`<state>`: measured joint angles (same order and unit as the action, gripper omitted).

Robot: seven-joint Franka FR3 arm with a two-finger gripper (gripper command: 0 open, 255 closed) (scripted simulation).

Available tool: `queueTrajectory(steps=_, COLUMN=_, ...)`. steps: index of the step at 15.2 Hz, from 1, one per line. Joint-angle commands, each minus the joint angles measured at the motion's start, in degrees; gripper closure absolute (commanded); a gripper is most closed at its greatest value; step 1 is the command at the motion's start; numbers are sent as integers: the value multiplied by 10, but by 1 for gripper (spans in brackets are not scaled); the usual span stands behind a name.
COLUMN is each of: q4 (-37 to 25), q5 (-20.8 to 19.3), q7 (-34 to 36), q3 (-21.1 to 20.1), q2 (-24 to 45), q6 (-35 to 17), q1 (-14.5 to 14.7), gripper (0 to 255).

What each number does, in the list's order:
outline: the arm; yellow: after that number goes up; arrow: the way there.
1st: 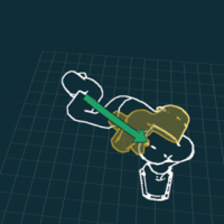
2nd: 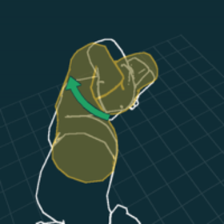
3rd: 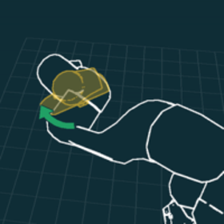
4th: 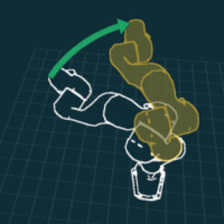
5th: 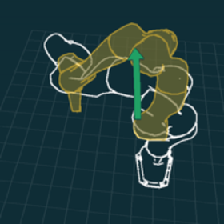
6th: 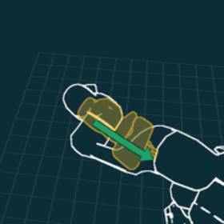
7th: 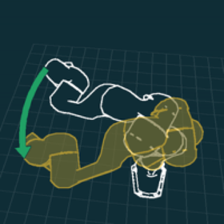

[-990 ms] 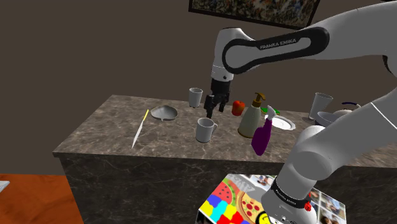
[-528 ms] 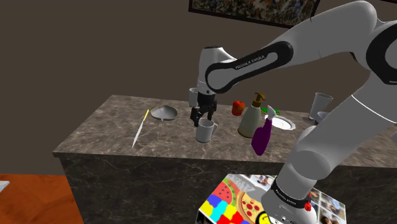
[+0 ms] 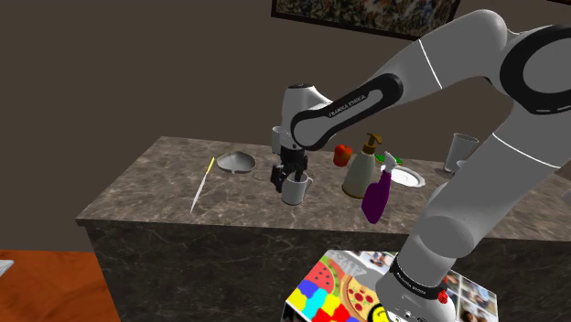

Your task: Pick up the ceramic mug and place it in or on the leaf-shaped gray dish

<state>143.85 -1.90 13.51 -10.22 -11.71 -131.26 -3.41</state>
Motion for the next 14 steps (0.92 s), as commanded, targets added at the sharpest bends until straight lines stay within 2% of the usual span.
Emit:
queueTrajectory(steps=1, q4=2, q5=-2, q7=1, q3=0, q2=7, q6=-10, q1=-1, gripper=0)
queueTrajectory(steps=7, q4=2, q5=-2, q7=1, q3=0, q2=8, q6=-10, q1=-1, gripper=0)
queueTrajectory(steps=8, q4=2, q5=-2, q7=1, q3=0, q2=8, q6=-10, q1=-1, gripper=255)
queueTrajectory(steps=14, q4=2, q5=-2, q7=1, q3=0, q2=8, q6=-10, q1=-1, gripper=255)
